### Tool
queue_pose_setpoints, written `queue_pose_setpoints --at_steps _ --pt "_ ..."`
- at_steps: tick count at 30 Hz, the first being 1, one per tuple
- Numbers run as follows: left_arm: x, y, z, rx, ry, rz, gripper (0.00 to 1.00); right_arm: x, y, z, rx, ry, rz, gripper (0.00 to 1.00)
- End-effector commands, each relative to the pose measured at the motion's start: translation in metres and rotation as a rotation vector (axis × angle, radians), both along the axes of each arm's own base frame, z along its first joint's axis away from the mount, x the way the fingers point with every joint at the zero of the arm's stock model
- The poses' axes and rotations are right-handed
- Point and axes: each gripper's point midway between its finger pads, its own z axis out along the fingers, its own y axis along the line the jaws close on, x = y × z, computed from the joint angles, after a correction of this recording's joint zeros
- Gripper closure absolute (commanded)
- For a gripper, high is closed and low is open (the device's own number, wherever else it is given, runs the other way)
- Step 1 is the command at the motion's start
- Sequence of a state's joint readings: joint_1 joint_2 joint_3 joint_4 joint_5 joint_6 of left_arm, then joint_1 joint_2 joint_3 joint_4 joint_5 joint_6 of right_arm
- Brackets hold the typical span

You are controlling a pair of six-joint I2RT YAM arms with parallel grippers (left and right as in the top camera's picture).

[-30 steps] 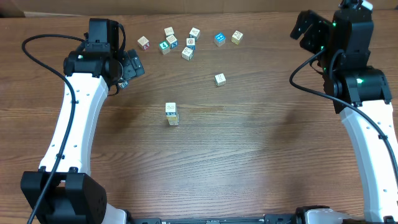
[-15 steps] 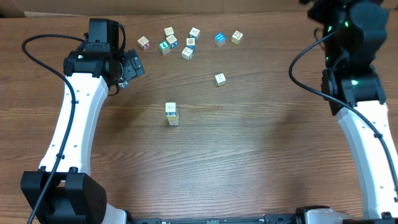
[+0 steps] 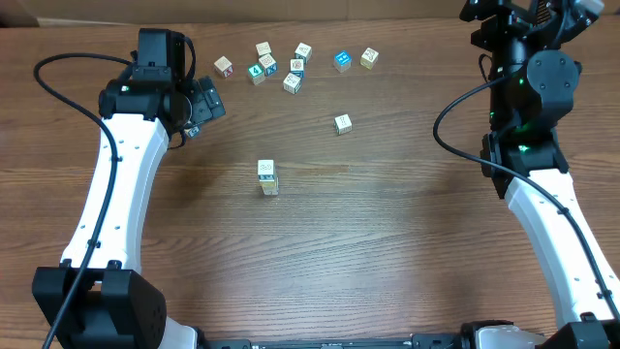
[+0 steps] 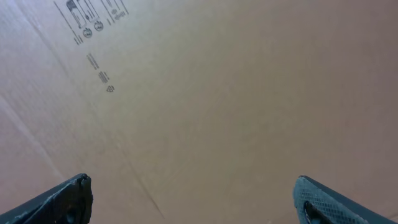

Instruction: Form a tower

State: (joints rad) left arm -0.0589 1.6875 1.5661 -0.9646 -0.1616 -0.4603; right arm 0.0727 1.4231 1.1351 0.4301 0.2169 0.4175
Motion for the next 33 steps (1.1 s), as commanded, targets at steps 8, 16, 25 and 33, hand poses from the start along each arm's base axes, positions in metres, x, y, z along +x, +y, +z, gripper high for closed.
queue_pose_setpoints --at_steps 8,16,25,33 --pt "0.004 0.000 0.005 0.013 -0.012 -0.016 0.01 -0.009 0.001 0.007 0.000 -0.022 -0.001 0.00" --pt "0.004 0.000 0.005 0.013 -0.012 -0.016 0.00 -0.021 0.000 0.024 0.003 -0.059 -0.001 0.00" --pt "0.005 0.000 0.005 0.013 -0.013 -0.016 0.00 -0.042 -0.002 0.014 0.002 -0.052 -0.001 0.00" --pt "0.004 0.000 0.005 0.013 -0.012 -0.016 0.00 -0.085 -0.005 -0.119 -0.021 0.244 -0.001 0.00"
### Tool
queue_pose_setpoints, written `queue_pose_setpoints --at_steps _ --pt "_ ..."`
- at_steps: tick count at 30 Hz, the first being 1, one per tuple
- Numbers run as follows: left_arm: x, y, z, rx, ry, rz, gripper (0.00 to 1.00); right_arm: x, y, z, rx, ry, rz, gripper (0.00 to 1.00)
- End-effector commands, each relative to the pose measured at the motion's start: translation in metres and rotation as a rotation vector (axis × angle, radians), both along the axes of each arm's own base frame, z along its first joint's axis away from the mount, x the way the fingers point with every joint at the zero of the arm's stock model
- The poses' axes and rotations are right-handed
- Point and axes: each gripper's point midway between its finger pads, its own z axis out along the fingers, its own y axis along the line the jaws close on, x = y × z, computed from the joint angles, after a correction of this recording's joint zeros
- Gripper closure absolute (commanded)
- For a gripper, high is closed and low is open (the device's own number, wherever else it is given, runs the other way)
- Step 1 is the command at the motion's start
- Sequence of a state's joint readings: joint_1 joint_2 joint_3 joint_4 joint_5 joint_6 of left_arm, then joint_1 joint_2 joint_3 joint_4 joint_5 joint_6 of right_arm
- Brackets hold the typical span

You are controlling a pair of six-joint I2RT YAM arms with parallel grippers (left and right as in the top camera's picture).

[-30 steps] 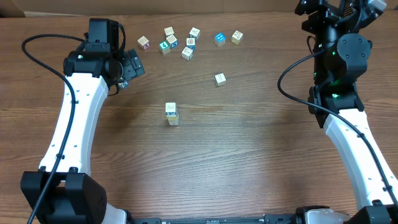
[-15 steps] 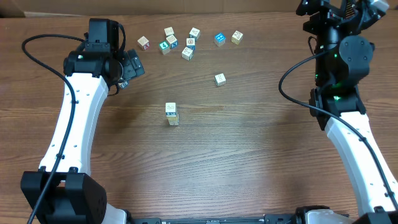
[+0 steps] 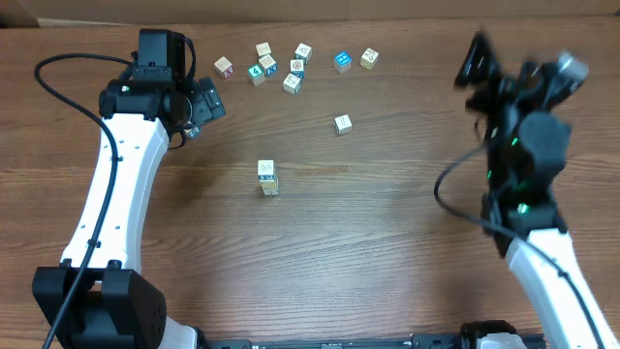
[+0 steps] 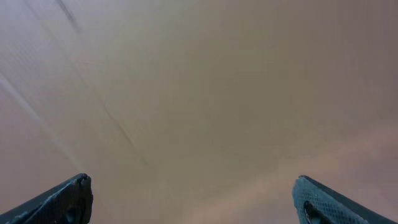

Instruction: Form a tower

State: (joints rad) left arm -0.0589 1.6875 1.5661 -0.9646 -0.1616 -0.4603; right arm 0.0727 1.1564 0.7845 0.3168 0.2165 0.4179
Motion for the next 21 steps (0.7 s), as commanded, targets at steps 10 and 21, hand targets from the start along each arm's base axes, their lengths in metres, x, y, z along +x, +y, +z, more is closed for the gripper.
queue_pose_setpoints --at_steps 10,21 --pt "0.004 0.000 0.005 0.013 -0.012 -0.016 0.00 -0.081 -0.005 -0.124 -0.015 0.154 -0.001 0.00" --pt "0.004 0.000 0.005 0.013 -0.012 -0.016 0.00 -0.122 -0.008 -0.147 -0.010 0.082 -0.001 0.00"
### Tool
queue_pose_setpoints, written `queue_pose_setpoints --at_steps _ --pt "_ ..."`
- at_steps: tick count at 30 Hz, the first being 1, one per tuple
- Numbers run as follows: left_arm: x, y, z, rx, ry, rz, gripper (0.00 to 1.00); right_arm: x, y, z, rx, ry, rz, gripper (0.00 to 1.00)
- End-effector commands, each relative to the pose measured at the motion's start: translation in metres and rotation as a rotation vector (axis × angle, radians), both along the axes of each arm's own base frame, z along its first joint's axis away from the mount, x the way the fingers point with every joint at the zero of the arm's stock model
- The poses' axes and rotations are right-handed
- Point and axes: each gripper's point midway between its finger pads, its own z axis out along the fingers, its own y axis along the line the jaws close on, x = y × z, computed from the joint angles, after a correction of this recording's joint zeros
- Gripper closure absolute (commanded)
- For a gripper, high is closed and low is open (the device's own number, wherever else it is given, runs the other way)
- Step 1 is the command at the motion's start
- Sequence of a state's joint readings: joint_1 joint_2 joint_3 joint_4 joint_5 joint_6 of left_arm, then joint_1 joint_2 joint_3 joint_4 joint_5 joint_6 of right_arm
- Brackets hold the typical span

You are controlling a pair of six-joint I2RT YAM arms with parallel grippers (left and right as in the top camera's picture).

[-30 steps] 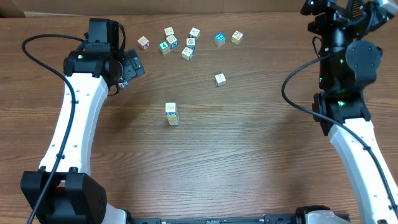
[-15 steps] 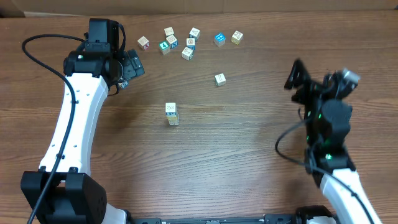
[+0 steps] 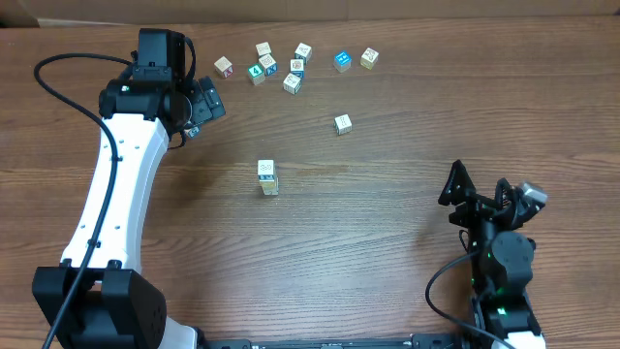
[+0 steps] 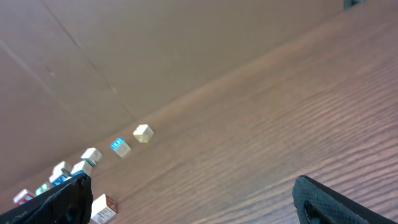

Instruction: Form a tower

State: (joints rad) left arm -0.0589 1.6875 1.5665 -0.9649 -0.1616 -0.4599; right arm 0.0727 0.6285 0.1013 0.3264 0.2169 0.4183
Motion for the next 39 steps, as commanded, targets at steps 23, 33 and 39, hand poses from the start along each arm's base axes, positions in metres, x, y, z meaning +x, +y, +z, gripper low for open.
queue_pose_setpoints --at_steps 23,33,39 --pt "0.004 0.000 0.005 0.013 -0.012 -0.016 0.01 -0.023 -0.003 0.013 0.005 -0.133 -0.007 0.00" --pt "0.004 0.000 0.005 0.013 -0.012 -0.016 0.00 -0.028 -0.008 -0.010 -0.003 -0.036 -0.023 0.00" --pt "0.004 0.000 0.005 0.013 -0.012 -0.016 0.00 -0.030 -0.008 -0.017 -0.004 -0.007 -0.023 0.00"
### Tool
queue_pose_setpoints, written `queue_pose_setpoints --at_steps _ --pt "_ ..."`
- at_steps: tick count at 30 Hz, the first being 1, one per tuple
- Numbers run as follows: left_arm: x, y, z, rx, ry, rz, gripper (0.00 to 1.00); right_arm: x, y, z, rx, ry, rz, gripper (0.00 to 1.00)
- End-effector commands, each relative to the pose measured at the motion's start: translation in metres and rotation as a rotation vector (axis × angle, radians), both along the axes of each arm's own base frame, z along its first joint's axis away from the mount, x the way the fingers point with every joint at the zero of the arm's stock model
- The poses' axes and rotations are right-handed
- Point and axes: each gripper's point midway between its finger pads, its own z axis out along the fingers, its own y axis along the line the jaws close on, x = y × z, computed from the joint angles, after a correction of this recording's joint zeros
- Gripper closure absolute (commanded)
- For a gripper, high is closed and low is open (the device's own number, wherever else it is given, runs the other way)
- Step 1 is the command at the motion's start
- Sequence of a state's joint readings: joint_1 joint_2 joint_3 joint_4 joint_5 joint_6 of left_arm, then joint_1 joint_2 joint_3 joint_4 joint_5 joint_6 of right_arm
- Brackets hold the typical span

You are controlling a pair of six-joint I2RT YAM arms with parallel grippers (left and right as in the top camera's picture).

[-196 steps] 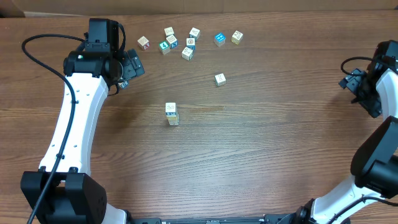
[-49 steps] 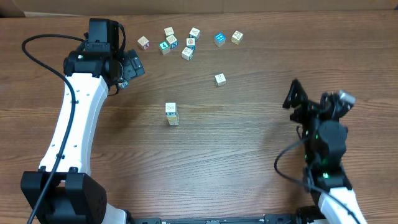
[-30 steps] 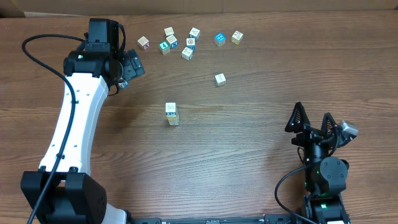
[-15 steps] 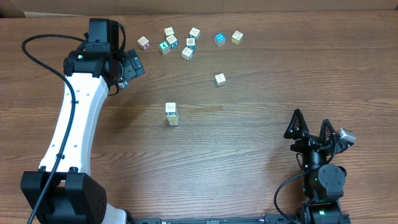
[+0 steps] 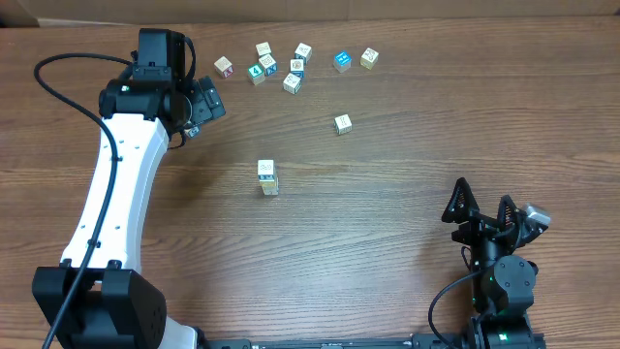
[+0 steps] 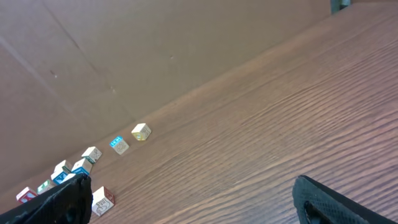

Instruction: Form a tower

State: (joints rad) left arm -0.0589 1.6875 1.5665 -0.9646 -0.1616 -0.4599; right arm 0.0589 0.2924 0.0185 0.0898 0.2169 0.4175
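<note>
A small stack of two blocks [image 5: 267,178] stands near the middle of the table, a white block on a tan one. One loose block [image 5: 342,123] lies to its right; the right wrist view shows it as a red-sided block [image 6: 102,201] by the left fingertip. Several more blocks [image 5: 294,65] are scattered along the back edge, and some of them [image 6: 119,144] show in the right wrist view. My left gripper [image 5: 201,105] hovers at the back left, clear of the blocks. My right gripper [image 5: 481,201] [image 6: 189,190] is low at the front right, open and empty.
A brown cardboard wall [image 6: 155,56] closes off the back of the table. The wooden table [image 5: 387,223] stretches between the stack and my right arm. The left arm's white link [image 5: 116,194] runs along the left side.
My right arm has settled slightly nearer the front edge, still open and looking across the table. The left arm and all blocks are where they were.
My right arm stood raised at the back right, its camera facing the cardboard wall. Then it showed blurred, lower down. By 1.3 s ago it was folded low at the front right, facing the blocks, where it is now. The left arm and blocks never moved.
</note>
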Motion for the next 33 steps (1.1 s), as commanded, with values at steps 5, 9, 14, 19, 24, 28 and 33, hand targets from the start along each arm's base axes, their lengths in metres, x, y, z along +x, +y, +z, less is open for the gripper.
queue_pose_setpoints --at_steps 5,9,14,19,24,28,33 --pt "0.004 0.000 0.005 0.013 -0.012 -0.016 0.00 -0.005 -0.002 -0.024 -0.009 0.089 -0.010 0.00" --pt "0.004 0.000 0.005 0.013 -0.012 -0.016 0.00 -0.006 -0.002 -0.025 -0.010 0.092 -0.010 0.00" --pt "0.004 0.000 0.005 0.013 -0.012 -0.016 0.00 -0.010 -0.003 -0.011 -0.006 0.034 -0.010 0.00" --pt "0.004 0.000 0.005 0.013 -0.012 -0.016 0.01 -0.013 -0.003 0.008 -0.001 -0.051 -0.010 0.00" --pt "0.004 0.000 0.005 0.013 -0.012 -0.016 0.01 -0.015 -0.003 0.018 0.001 -0.092 -0.010 0.00" --pt "0.004 0.000 0.005 0.013 -0.012 -0.016 0.00 -0.015 -0.003 0.018 0.001 -0.093 -0.010 0.00" --pt "0.004 0.000 0.005 0.013 -0.012 -0.016 0.00 -0.016 -0.003 0.022 0.003 -0.114 -0.009 0.00"
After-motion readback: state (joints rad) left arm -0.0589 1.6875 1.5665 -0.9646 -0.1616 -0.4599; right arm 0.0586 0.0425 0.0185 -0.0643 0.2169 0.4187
